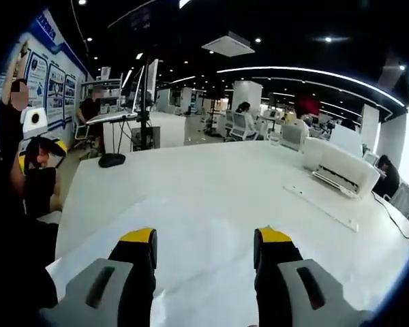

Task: Organize the stack of printing papers by aligning and flattening the scattered papers on the table

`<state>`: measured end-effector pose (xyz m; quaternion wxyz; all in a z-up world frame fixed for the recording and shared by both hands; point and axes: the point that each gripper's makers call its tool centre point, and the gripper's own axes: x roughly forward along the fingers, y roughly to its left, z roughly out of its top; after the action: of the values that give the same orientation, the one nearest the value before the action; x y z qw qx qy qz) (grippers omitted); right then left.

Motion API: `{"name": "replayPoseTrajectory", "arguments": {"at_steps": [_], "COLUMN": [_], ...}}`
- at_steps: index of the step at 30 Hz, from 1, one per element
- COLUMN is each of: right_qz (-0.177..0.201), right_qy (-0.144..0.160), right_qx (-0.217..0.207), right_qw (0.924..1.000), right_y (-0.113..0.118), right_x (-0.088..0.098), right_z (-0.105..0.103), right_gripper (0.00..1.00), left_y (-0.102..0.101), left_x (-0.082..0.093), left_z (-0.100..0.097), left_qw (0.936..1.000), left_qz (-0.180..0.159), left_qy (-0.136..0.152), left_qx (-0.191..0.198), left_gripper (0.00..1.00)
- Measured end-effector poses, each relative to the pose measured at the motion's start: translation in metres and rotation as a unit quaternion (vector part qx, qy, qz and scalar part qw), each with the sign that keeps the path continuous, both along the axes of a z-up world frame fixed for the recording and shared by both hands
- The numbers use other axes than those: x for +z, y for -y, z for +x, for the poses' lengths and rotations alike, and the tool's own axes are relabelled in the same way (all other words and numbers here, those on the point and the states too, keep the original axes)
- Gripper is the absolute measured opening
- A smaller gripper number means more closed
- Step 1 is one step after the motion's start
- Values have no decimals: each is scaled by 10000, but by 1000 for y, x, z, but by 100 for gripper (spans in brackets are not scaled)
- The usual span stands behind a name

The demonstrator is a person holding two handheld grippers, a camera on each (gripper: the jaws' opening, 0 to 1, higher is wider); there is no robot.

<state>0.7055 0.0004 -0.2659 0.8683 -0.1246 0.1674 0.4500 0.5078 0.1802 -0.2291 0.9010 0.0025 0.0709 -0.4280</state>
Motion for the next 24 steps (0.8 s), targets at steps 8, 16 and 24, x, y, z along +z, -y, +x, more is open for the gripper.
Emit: {"name": "replayPoseTrajectory", "arguments": {"at_steps": [8, 16, 24], "right_qz": [-57, -121, -158], "right_qy": [-34, -45, -97], "right_qx": [36, 47, 66], "right_qw": [10000, 9999, 9998], "right_y": [-9, -11, -18], "right_x": [-3, -4, -12], "right_z": [5, 12, 18], "right_gripper": [53, 53, 53], "left_y": [-3, -8, -14], "left_x": [0, -2, -2], "left_z": [1, 1, 2], "left_qw": [10000, 10000, 9999], "left_qz": [-4, -18, 9], "left_qy": [-9, -30, -41], "left_qx": [23, 70, 114], "left_gripper": [64, 64, 64]}}
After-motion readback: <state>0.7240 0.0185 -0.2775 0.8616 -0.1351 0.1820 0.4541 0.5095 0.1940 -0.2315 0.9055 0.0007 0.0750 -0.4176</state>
